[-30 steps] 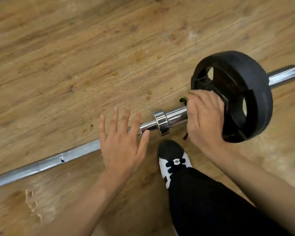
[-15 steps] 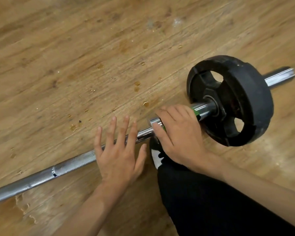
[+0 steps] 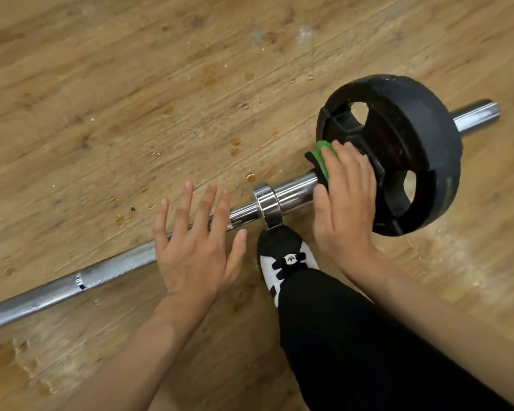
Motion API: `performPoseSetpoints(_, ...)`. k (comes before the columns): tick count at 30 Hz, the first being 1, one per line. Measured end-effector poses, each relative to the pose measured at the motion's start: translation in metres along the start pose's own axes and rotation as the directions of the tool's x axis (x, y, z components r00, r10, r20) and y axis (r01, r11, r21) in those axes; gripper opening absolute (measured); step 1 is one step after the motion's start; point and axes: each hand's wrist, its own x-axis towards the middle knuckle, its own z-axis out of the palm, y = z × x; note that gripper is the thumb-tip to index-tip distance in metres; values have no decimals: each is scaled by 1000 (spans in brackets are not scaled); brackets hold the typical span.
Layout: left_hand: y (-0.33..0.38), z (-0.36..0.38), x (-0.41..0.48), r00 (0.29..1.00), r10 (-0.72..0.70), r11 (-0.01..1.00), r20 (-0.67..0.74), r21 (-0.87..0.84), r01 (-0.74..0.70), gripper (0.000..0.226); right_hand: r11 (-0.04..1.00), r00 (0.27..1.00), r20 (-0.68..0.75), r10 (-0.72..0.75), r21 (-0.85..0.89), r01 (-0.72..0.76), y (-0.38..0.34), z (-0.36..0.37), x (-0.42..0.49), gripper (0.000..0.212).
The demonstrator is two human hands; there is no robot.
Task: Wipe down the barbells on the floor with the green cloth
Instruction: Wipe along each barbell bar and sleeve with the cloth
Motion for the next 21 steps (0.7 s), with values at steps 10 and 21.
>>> performPoseSetpoints(10,-19,14,37,999,-42,999,-6,-30,42,56,999,994,-92,-50,-5,50,3,31,26,68)
performPoseSetpoints(21,-45,28,85,997,-65,996,44,-56,68,63,986,979,-127,-162,-66,154,-6,65,61,69)
